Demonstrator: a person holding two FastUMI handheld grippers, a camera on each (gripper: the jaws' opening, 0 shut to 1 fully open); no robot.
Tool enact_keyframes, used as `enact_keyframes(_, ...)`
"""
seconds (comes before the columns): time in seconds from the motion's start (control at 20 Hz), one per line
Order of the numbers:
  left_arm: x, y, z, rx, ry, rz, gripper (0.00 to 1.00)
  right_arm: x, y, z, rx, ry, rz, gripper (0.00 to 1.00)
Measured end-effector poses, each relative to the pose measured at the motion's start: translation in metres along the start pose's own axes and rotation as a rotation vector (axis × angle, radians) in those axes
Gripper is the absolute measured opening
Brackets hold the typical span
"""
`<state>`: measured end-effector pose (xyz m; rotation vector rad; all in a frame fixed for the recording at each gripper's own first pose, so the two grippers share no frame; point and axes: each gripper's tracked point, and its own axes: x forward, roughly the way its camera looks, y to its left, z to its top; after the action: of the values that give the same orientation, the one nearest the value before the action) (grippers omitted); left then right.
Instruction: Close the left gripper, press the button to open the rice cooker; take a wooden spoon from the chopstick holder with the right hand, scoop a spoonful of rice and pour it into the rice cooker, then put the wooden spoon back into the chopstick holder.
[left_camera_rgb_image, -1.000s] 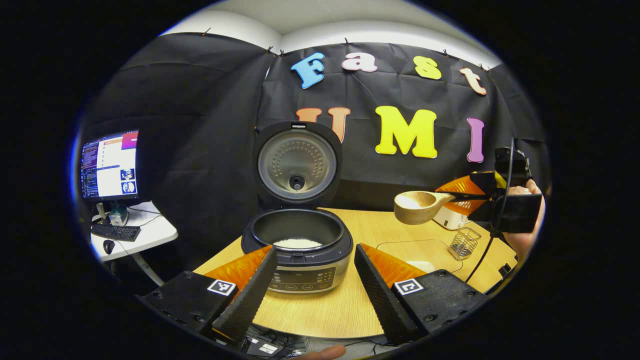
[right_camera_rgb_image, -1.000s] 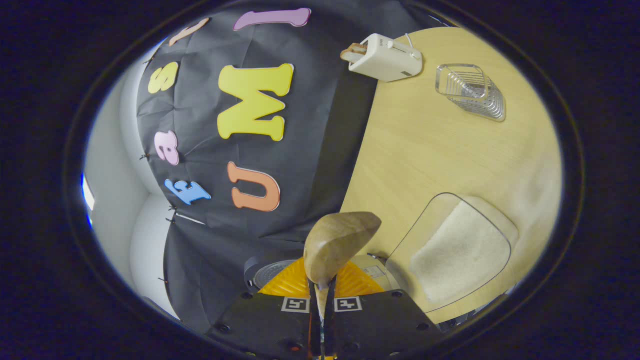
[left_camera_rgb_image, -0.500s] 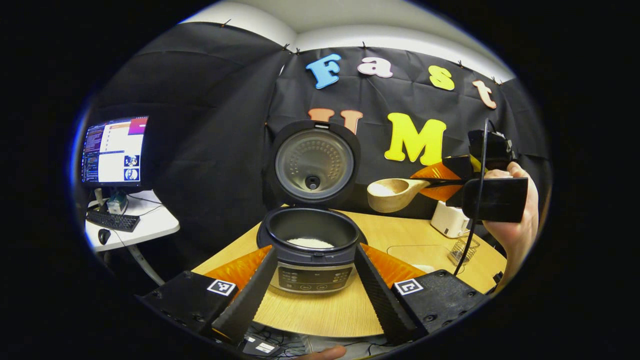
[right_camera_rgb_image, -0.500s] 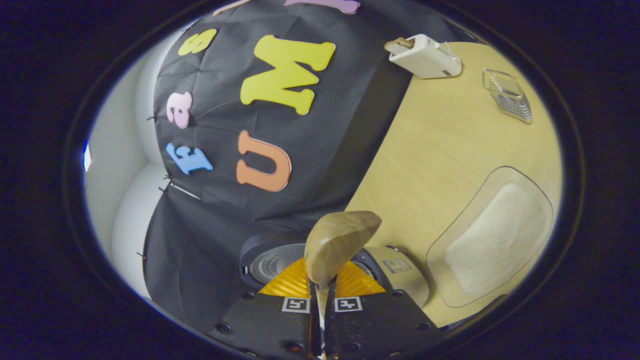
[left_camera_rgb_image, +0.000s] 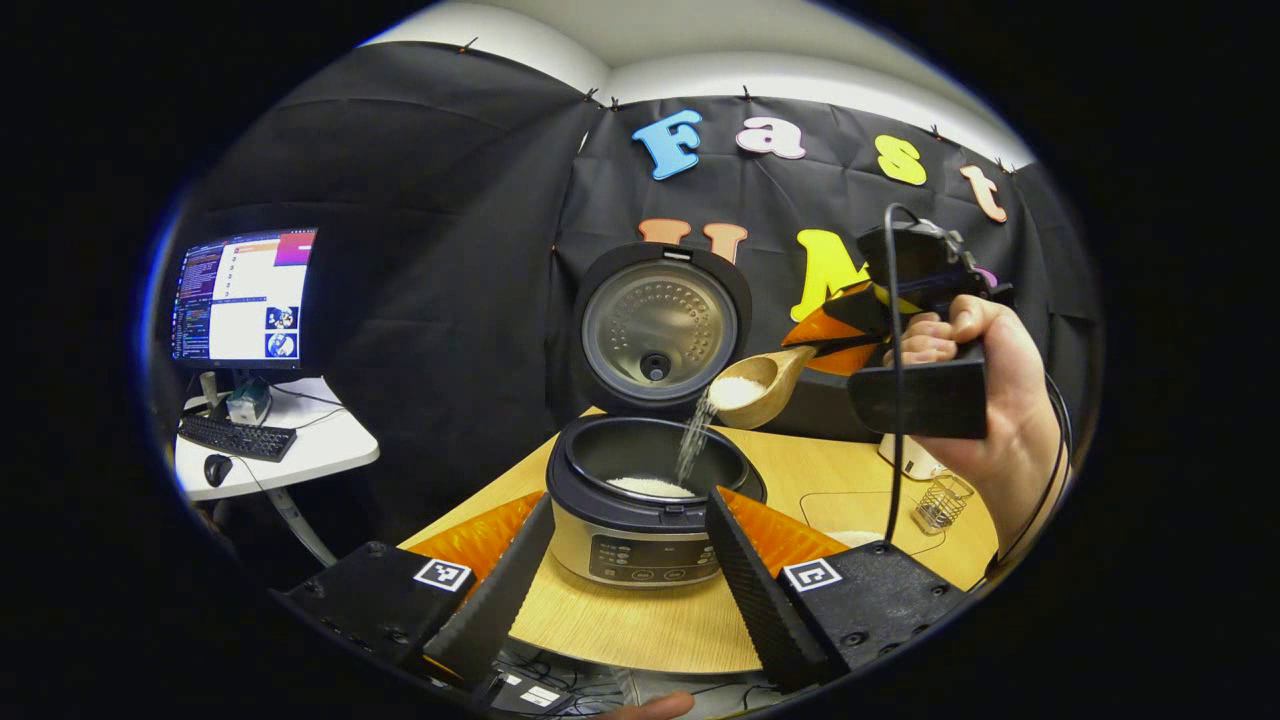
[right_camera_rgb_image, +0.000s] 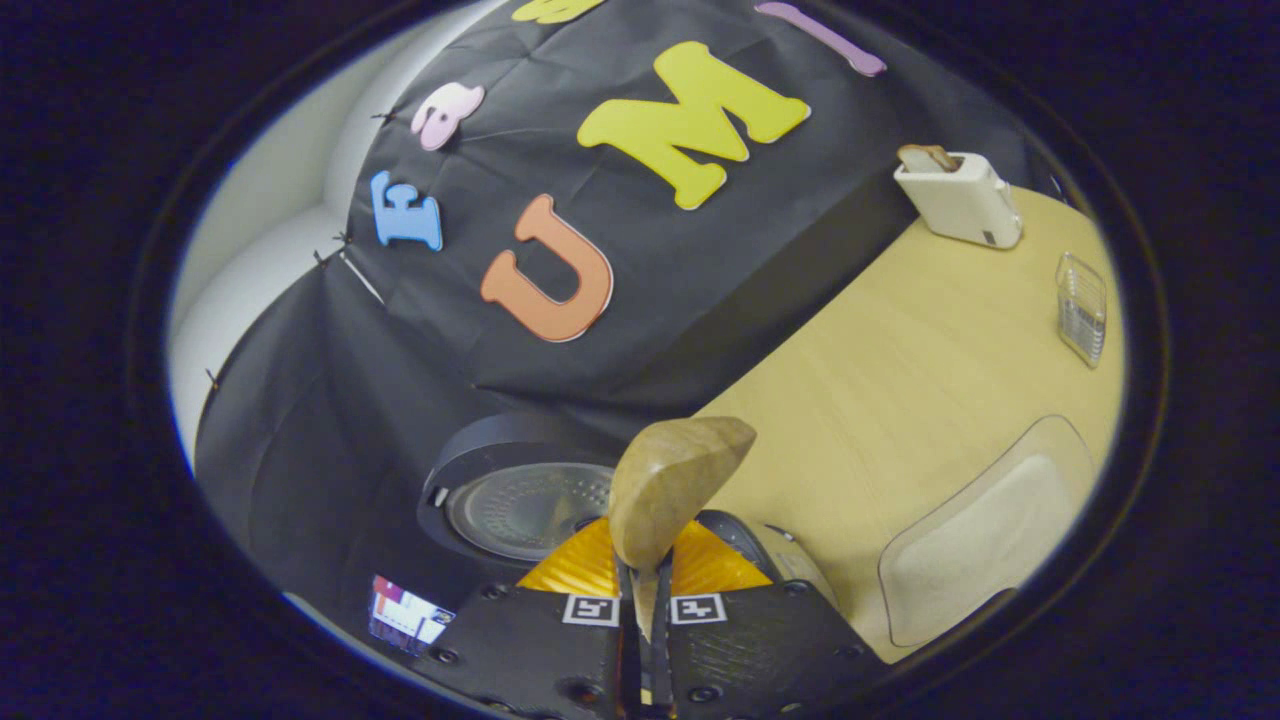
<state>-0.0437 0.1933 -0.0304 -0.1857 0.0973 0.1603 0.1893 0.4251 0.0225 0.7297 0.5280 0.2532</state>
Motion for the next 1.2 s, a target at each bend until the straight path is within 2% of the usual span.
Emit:
enact_keyframes(0.15,0.000,0.001,0.001,-0.004,-0.006,0.003,0.97,0.012,0.002,-0.001,-0.089,-0.009,-0.033,0.04)
enact_keyframes(0.35,-0.002,0.004,0.001,0.011,-0.013,0.012,0.98,0.022,0.019,-0.002,-0.305,-0.037,-0.030,0.02)
enact_keyframes(0.6,-0.003,-0.001,0.000,0.043,-0.015,0.007,0.97,0.027,0.034,-0.003,-0.495,-0.076,-0.060,0.04)
enact_keyframes(0.7,-0.003,-0.002,0.001,0.050,-0.017,0.009,0.97,0.031,0.037,-0.010,-0.582,-0.067,-0.066,0.02)
enact_keyframes(1.0,-0.001,0.007,-0.005,0.065,0.002,0.033,0.98,0.036,0.052,-0.035,-0.804,-0.063,-0.088,0.04)
enact_keyframes(1.2,0.002,0.017,-0.008,0.063,0.013,0.056,0.97,0.041,0.058,-0.047,-0.925,-0.058,-0.071,0.04)
